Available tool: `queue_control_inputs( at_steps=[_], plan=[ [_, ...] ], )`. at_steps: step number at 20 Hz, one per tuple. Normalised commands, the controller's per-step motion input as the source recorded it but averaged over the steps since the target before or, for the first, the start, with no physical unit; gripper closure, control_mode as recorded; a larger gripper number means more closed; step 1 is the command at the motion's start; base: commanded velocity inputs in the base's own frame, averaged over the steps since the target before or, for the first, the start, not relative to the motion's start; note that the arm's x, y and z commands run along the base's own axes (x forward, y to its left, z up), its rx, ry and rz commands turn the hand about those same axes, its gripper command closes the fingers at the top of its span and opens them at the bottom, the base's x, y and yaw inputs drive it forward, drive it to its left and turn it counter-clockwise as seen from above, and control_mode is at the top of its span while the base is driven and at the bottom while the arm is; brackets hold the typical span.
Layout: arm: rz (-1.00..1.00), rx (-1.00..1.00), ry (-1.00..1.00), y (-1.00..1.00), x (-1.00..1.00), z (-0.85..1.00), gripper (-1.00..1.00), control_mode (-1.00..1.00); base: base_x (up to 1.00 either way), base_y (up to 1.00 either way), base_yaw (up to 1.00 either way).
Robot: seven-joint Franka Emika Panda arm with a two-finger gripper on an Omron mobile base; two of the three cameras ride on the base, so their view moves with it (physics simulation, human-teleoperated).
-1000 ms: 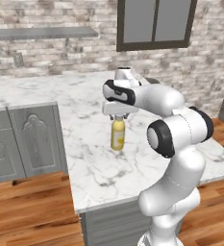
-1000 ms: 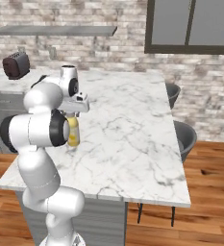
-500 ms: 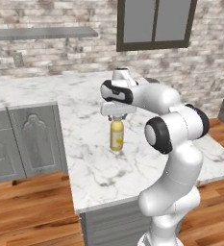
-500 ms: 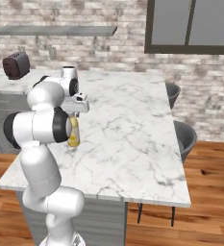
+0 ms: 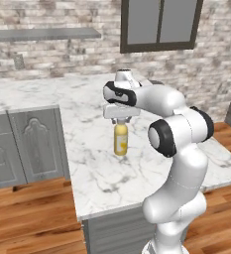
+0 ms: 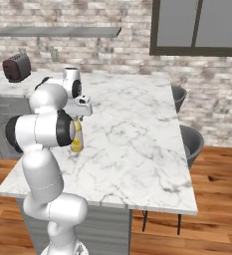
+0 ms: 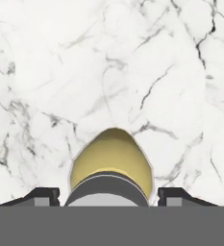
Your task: Move the drinks to the dining counter.
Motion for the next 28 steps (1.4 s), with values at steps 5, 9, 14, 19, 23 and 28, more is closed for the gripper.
queue_control_inputs(
  at_steps=[5,9,14,19,23,28],
  plan=[
    [0.0,0.0,0.0,0.0,0.0,0.07,-1.0,-1.0,0.0,0.0,0.0],
    [0.0,0.0,0.0,0.0,-0.01,0.35,-1.0,-1.0,0.0,0.0,0.0],
    [0.0,0.0,0.0,-0.05,-0.16,0.48,-1.0,-1.0,0.0,0.0,0.0],
    [0.0,0.0,0.0,-0.28,-0.48,0.4,-1.0,-1.0,0.0,0.0,0.0],
    [0.0,0.0,0.0,-0.49,-0.81,0.22,-1.0,-1.0,0.0,0.0,0.0],
    [0.0,0.0,-0.01,-0.49,-0.87,0.16,-1.0,-1.0,0.0,0.0,0.0]
  ],
)
